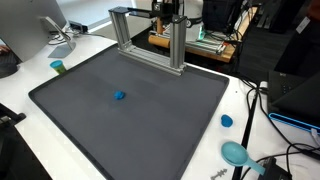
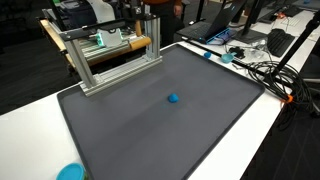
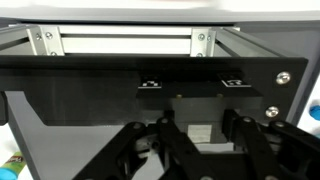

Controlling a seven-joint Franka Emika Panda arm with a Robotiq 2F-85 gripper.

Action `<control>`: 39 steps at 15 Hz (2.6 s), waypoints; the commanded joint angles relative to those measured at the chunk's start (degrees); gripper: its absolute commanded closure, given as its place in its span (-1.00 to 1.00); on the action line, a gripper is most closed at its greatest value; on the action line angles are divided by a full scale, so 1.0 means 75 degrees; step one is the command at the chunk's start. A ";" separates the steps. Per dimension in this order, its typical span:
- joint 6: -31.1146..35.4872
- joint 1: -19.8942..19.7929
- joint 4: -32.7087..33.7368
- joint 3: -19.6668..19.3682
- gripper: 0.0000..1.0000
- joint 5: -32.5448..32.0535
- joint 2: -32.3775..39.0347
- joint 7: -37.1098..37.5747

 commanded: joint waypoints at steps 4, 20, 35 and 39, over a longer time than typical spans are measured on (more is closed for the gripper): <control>0.0659 0.0217 0.1278 0.0754 0.57 0.0195 0.1375 0.0858; 0.0055 0.0202 0.4969 0.1284 0.07 -0.0892 0.5169 0.4160; 0.1407 -0.0101 0.6525 0.0093 0.57 -0.0466 0.7013 0.0825; 0.1557 -0.0047 0.6422 0.0034 0.07 -0.0309 0.7014 0.1075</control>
